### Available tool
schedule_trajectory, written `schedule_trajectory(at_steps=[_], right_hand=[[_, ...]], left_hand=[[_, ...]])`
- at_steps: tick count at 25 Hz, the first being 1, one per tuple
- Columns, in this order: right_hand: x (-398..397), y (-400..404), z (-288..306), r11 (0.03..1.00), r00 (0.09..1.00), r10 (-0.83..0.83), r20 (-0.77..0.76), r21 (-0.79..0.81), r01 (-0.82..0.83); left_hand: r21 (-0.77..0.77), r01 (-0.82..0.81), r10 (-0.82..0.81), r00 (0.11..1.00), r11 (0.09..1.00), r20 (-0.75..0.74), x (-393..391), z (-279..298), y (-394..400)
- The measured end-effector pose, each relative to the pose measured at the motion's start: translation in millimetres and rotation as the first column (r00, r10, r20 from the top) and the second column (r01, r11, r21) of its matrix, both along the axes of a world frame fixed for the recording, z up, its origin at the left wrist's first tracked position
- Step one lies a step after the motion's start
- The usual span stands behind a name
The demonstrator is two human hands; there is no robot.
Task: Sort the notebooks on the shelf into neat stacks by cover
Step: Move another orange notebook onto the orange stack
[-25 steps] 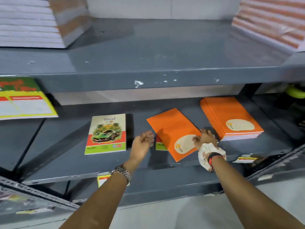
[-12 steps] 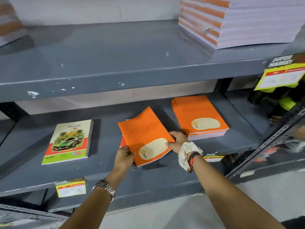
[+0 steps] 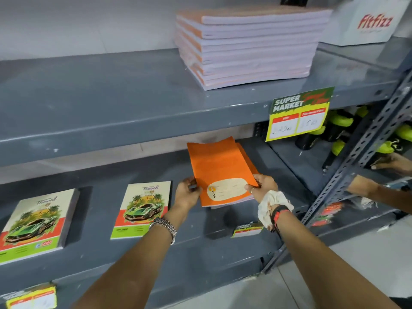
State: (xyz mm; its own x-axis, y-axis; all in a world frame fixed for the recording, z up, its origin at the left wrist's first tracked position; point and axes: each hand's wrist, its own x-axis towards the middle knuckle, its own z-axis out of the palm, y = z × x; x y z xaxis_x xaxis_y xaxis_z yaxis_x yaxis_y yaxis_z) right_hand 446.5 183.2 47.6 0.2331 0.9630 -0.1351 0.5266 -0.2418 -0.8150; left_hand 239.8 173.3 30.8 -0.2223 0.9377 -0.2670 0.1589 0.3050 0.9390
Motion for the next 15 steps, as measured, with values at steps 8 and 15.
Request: schedule_trajectory(at_steps=[8,15], right_hand=[[24,41,-30,0.985,0.975,0.019,0.221,-0.172,0.020],[-51,-11,-18,0.962,0.925,-0.044,0.377,0.265,-0.063]], left_hand=[[-0.018,0.086,-0.088,0.984,0.996,-0.154,11,-33,33],[0.093,-0.101,0.133,0.870,0.991,-0.474,-72,-40,-14]])
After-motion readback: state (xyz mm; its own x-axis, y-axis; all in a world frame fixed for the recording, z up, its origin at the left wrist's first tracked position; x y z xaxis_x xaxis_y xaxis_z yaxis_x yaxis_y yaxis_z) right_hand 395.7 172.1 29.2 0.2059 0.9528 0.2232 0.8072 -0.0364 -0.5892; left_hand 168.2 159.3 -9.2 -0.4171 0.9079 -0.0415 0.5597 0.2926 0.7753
